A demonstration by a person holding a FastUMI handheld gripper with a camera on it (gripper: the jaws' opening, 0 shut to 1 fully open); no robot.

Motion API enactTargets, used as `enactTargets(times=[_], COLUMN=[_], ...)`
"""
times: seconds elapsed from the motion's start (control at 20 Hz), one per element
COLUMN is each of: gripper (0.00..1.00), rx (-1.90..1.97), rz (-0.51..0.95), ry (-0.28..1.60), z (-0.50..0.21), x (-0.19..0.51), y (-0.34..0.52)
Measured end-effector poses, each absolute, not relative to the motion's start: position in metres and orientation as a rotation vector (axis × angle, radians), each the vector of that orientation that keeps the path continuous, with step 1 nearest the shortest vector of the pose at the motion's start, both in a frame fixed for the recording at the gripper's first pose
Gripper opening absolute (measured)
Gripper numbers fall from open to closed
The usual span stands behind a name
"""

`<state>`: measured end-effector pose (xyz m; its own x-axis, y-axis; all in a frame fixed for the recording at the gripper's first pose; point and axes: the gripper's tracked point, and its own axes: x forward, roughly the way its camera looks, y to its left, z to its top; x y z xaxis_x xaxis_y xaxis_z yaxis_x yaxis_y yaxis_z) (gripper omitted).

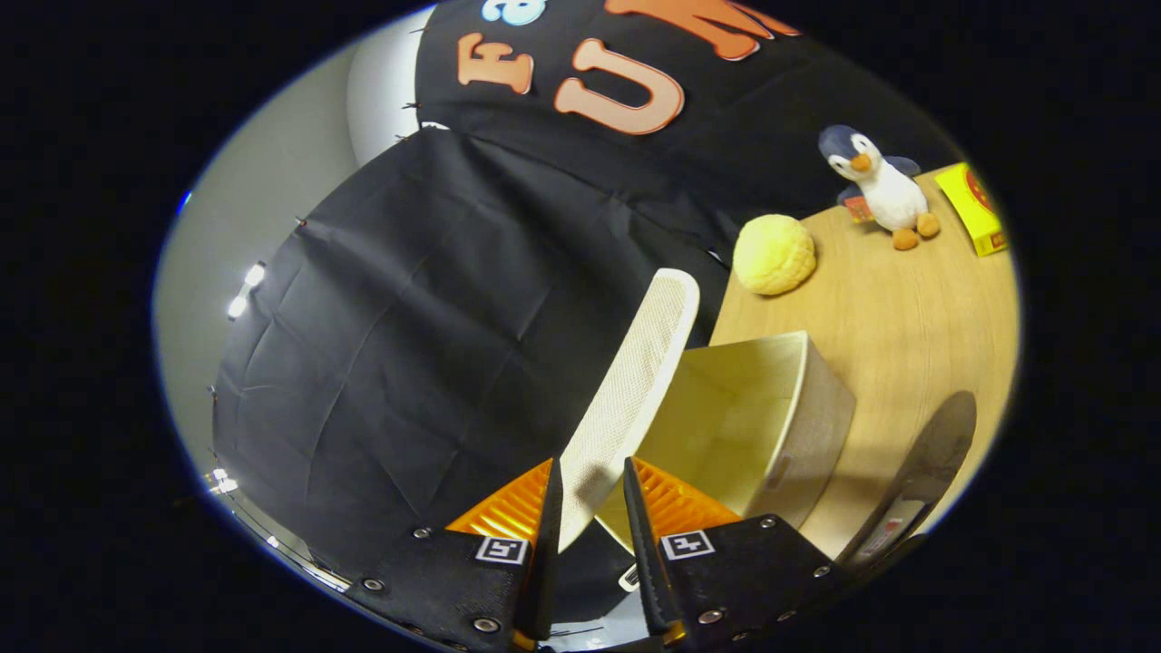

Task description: Open the storage box then place both shoes into the box .Put the left shoe in first, then the right shoe, with the right side of both shoes facing outward in a uniform manner.

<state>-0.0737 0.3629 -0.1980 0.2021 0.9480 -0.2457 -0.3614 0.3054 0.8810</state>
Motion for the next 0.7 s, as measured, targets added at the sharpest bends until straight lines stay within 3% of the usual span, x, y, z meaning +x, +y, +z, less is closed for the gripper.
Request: enactTargets(times=[0.7], gripper=[0.13], rx=[0.592], rz=[1.184], ry=[0.842], z=[-0.141], x=[-0.082], y=[0.505])
